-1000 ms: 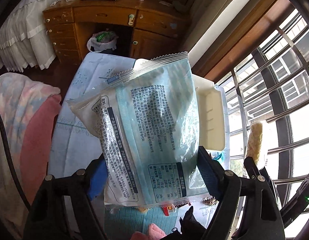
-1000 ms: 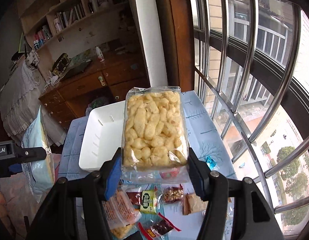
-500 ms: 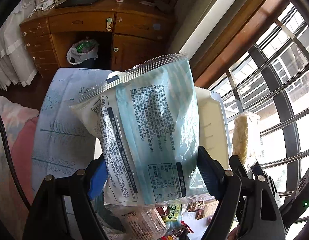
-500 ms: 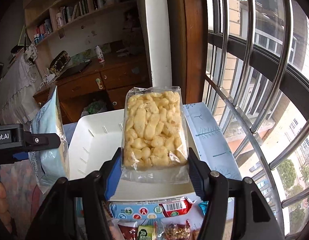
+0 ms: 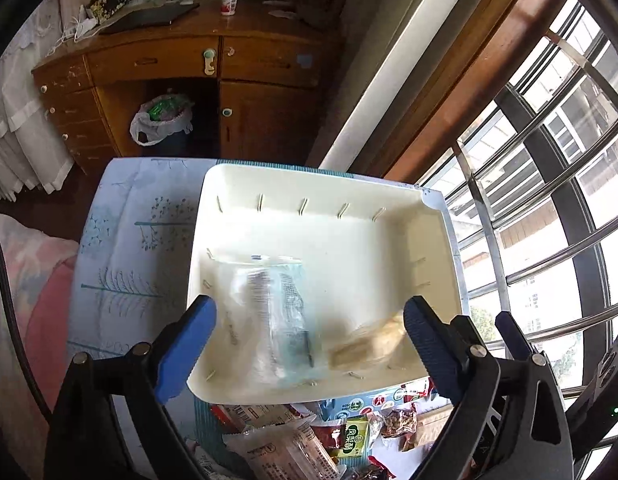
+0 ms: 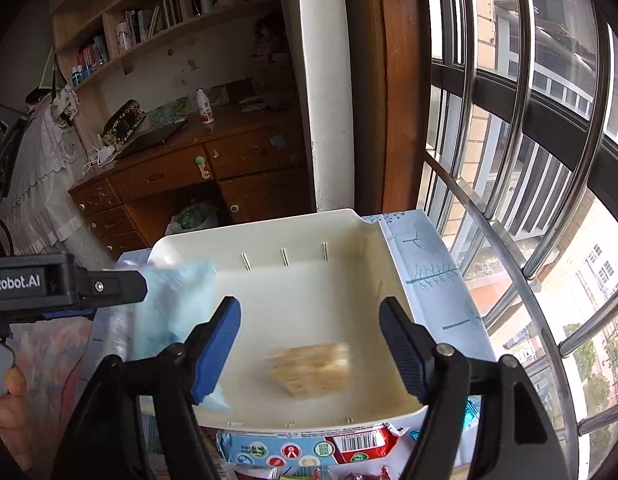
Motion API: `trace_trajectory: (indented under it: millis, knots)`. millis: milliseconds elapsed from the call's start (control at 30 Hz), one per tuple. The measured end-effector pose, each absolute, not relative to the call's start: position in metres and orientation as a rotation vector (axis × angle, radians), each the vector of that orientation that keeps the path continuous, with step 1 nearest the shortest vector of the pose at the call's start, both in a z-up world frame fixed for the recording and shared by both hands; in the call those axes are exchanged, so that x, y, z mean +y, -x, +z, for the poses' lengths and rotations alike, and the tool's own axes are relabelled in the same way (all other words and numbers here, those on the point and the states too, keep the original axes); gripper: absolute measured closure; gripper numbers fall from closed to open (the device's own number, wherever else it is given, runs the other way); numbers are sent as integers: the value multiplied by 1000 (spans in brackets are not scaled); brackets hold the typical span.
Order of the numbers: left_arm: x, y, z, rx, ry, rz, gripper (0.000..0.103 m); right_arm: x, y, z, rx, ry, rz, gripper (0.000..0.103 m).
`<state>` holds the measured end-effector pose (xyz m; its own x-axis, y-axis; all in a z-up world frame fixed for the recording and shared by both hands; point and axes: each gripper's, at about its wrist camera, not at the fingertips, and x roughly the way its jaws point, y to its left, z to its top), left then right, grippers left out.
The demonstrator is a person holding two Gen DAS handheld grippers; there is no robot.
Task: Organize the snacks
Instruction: 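Open both tools to drop the bags into the white tray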
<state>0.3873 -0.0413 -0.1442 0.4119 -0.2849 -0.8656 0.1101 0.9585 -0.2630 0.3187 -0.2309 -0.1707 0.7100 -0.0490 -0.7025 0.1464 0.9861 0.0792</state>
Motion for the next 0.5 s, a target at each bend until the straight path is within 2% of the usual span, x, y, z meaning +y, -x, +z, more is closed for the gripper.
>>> trace_trajectory:
  millis: [500]
  knots:
    - [-45,-303,-84,1019,107,-341,9,-239,-266,-128,687,-193,-96,29]
